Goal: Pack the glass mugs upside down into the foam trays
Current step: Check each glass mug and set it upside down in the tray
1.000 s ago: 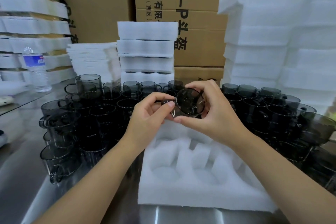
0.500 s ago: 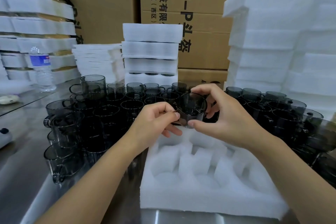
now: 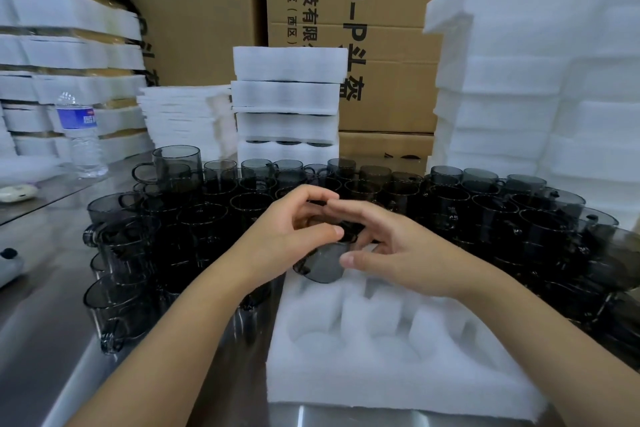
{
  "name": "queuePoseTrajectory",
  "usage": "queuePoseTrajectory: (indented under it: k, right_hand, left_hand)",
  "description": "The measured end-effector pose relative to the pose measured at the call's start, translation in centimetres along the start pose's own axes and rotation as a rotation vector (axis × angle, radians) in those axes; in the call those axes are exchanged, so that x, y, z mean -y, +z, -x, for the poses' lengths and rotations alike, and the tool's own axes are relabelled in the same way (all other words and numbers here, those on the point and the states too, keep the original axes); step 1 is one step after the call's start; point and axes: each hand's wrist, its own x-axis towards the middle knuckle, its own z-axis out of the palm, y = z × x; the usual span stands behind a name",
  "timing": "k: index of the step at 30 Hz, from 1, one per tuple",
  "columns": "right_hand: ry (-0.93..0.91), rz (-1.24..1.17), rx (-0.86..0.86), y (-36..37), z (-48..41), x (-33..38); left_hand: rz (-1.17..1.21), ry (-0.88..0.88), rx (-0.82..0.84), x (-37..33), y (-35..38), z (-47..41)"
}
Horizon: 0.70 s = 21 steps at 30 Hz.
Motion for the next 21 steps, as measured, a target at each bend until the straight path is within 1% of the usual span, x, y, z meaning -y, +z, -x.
queuePoseTrajectory:
  k: [6,9,13,18,21]
  right_hand:
    - [0.029,0.042,-0.026,-0.12,0.14,0.27]
    - [-0.013,0.080,-0.080,0.08,0.11,0.36]
    - [-0.062,0.104,-0.102,0.19,0.18,0.68]
    - [-0.072,0.102,-0.110,0.16,0.31,0.61]
    - [-0.073,0.108,-0.145,0.16,0.25,0.47]
  left_hand:
    - [-0.092,-0.050,-0.023,0.24,0.60,-0.17]
    - [-0.108,-0.025,-0.022,0.26,0.51,-0.06]
    - [-0.158,-0.003,-0.039,0.29,0.22,0.00]
    - [-0.212,-0.003,-0.012,0.01,-0.02,0.08]
    - [-0.188,0.018,0.012,-0.24,-0.13,0.17]
